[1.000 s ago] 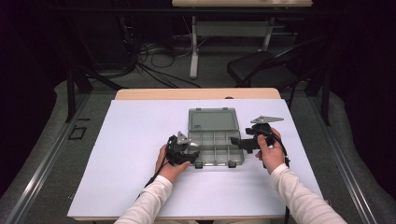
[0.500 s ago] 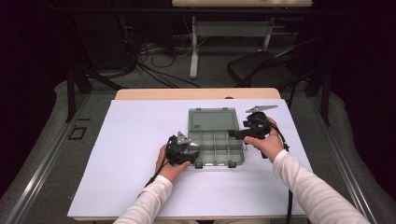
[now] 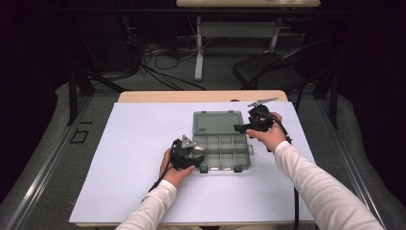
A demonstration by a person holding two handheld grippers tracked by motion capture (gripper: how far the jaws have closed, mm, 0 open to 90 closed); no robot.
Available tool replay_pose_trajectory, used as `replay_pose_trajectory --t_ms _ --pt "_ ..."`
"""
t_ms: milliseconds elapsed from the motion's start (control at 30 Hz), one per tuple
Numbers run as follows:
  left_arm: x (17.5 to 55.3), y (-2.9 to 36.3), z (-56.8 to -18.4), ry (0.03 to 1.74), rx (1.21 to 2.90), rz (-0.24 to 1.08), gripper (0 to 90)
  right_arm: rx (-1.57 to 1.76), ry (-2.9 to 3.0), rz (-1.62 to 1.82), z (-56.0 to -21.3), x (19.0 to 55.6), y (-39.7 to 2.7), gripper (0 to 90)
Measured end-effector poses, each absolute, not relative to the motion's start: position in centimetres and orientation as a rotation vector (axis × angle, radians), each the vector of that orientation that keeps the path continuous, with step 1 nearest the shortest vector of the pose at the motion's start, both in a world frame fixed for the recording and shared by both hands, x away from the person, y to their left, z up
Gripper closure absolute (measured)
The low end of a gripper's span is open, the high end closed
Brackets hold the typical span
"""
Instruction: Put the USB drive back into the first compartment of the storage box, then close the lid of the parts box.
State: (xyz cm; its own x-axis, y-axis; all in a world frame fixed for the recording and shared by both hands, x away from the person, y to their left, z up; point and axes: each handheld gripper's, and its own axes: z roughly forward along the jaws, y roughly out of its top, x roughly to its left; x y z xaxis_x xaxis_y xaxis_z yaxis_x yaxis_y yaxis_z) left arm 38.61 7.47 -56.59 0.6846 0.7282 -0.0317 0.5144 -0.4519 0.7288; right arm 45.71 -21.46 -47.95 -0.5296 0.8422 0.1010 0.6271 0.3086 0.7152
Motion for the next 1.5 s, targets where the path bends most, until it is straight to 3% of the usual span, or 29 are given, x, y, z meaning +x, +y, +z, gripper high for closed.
replay_pose_trajectory --t_ms 467,867,1500 --pt "38.5 7.4 -56.6 0.954 2.151 0.372 38.2 1.570 2.233 0.963 -48.5 48.8 -20.9 23.8" --pt "38.5 7.4 -56.6 0.957 2.151 0.377 38.7 1.719 2.197 0.989 -49.5 49.9 -22.1 30.4" --pt "38.5 7.4 -56.6 0.955 2.154 0.381 38.8 1.721 2.249 0.914 -51.4 50.5 -21.3 31.6"
